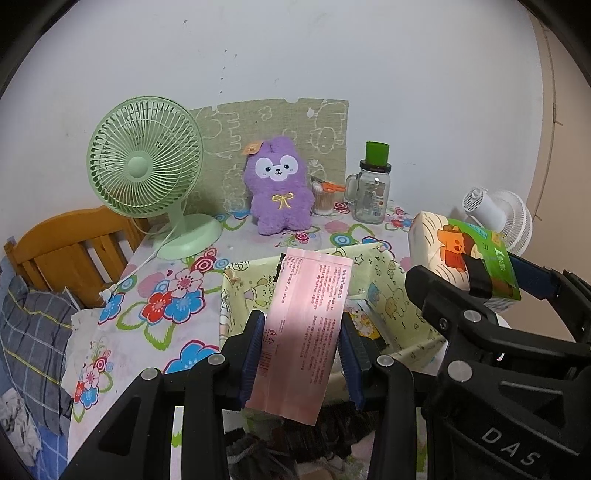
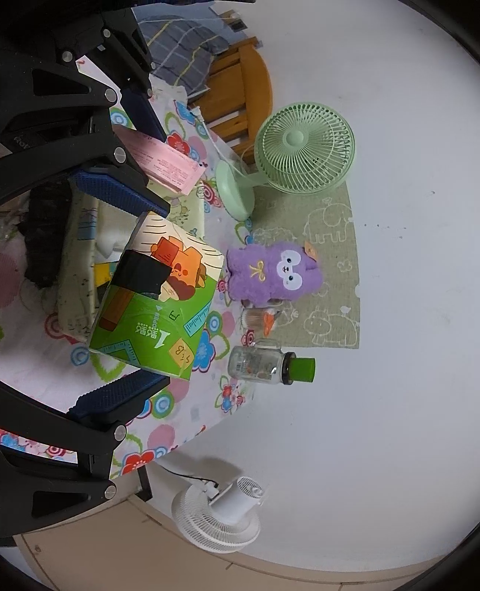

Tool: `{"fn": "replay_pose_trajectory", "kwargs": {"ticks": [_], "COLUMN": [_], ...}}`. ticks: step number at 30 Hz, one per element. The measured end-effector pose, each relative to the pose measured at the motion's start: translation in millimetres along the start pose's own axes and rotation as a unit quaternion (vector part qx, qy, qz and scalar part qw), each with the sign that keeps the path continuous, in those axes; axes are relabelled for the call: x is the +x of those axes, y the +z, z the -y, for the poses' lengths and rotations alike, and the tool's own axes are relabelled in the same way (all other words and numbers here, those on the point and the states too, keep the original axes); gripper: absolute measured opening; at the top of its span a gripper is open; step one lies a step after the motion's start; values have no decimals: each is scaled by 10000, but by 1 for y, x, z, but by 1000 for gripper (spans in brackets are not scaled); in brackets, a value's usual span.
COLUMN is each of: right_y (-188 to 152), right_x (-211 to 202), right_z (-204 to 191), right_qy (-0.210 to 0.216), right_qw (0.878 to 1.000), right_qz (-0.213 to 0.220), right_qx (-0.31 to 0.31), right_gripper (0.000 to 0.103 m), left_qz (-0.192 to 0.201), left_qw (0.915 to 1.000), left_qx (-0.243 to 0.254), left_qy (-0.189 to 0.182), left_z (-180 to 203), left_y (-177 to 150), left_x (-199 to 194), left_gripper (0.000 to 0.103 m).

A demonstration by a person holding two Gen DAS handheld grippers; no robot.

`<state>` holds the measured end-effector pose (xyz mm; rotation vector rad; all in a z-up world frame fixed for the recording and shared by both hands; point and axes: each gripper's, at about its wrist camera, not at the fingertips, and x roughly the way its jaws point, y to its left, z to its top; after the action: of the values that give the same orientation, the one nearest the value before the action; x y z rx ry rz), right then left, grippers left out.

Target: Organize soft objects

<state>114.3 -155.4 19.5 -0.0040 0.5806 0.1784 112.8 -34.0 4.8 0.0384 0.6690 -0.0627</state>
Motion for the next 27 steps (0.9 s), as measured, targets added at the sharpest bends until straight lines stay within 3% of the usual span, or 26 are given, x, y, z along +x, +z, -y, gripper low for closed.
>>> {"fn": "replay_pose_trajectory", "kwargs": {"ticks": [23,27], "right_y": [10,8], "right_x": [66,79], "right_z": [-1,-2], "right_qy": [254,302], "right_qw": [9991,9985], "right_qz": [-341,-455], "right_qx": [-27,-30], "right_gripper": [84,84], "left_qz": [-455,-568], "left_qw": [9987,9980], "left_qx": [-217,-252], "left_qy": [61,78], "left_z": [-10,-13], "left_y": [13,11], "left_x": [73,81], "left_gripper": [44,59]}}
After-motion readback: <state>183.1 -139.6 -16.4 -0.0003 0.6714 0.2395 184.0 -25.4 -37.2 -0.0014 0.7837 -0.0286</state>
